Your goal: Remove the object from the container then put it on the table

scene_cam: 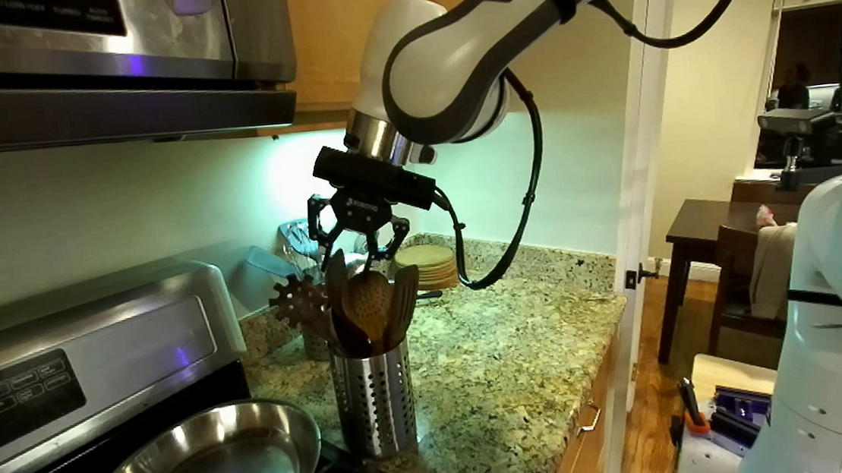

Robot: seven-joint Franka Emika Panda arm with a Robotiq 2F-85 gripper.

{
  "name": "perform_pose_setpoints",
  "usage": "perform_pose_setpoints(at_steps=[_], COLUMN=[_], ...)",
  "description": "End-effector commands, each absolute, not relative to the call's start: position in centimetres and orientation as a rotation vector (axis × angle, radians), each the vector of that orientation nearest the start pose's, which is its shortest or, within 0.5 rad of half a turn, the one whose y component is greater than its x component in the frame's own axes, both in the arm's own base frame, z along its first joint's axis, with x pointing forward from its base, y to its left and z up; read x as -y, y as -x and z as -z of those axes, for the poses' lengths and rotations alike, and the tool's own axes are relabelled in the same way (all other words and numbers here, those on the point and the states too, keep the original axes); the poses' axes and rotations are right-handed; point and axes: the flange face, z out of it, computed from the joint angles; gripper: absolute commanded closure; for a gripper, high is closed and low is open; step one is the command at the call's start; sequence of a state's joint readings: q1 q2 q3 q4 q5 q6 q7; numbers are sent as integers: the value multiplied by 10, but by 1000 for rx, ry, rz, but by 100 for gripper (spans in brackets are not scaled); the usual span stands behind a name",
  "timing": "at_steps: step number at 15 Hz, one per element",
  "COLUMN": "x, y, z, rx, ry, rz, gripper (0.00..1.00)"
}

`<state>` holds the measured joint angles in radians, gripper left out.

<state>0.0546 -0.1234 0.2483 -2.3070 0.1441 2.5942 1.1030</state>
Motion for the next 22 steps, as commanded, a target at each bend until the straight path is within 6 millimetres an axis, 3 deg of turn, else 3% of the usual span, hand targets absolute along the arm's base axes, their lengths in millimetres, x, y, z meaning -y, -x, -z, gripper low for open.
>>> perform_pose_setpoints(at_steps=[1,4,7,8,10,14,22], x=[-160,-162,-164,-164,-165,-165,-163], y=[-515,-519,-519,-518,-515,-508,-474], z=[-441,-442,-446,-447,-448,-449,-457], rx=[-1213,-1209,-1200,-1197,-1195,-1198,-1277], ry=[2503,2502,2512,2516,2529,2544,2633], rz=[388,386,393,396,400,400,361], gripper=[72,91,89,96,92,92,92])
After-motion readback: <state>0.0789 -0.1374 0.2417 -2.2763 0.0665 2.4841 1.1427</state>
